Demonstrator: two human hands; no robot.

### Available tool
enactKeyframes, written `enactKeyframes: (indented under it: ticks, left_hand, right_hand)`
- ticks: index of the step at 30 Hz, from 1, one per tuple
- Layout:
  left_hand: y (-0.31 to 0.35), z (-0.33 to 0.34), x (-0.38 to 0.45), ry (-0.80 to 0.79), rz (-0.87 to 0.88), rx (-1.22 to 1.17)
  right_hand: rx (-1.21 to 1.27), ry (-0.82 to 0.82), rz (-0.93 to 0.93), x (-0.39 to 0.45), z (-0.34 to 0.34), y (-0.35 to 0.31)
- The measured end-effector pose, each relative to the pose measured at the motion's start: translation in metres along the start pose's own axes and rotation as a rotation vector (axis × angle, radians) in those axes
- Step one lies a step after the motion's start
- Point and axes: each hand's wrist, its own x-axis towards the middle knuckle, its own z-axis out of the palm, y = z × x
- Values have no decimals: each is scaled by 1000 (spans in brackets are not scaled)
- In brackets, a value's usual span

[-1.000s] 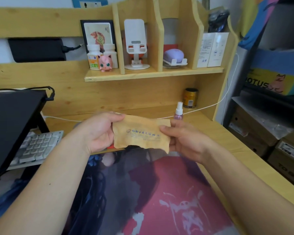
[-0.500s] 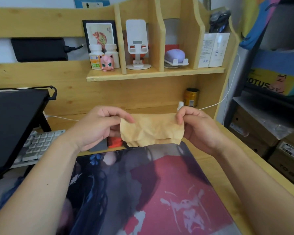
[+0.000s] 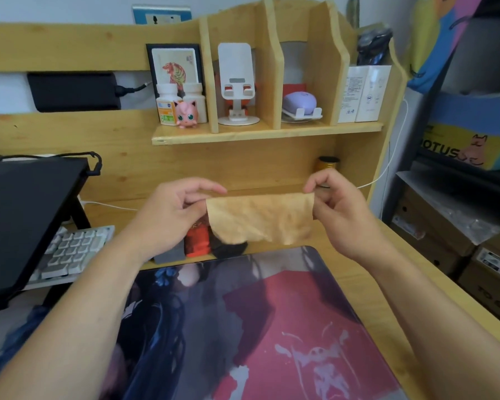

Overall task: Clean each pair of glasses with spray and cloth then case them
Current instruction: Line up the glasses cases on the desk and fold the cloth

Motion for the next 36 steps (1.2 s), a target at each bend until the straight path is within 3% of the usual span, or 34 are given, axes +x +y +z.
enactKeyframes:
  ticks: [6, 13, 15, 19, 21, 24, 28, 31, 33, 36]
  left_hand:
    - [-2, -5, 2, -7, 12, -60]
    - [-11, -2, 3, -97, -179, -286]
    - [-13, 7, 5, -71, -240, -297]
    - [-18, 34, 10, 28, -242, 11]
    - [-15, 45, 11, 66, -247, 100]
    - [-11, 54, 11, 0, -238, 95]
    - [-3, 63, 10, -83, -327, -240]
    - [-5, 64, 9, -136, -363, -287]
    - [-7, 64, 10, -59, -371, -323]
    - [-5, 61, 11, 14, -436, -415]
  right_hand:
    - [130, -2, 88, 1, -2, 10]
    - [263, -6, 284, 1, 3, 20]
    - [148, 35, 303, 1, 8, 26]
    - [-237, 132, 297, 0, 20, 47]
    - [-459, 174, 200, -3, 26, 50]
    - [-646, 141, -47, -9, 43, 37]
    - [-411, -56, -7, -21, 60, 26]
    - [-130, -132, 70, -22, 60, 26]
    - [3, -41, 127, -18, 57, 26]
    - [-132, 216, 122, -8, 46, 24]
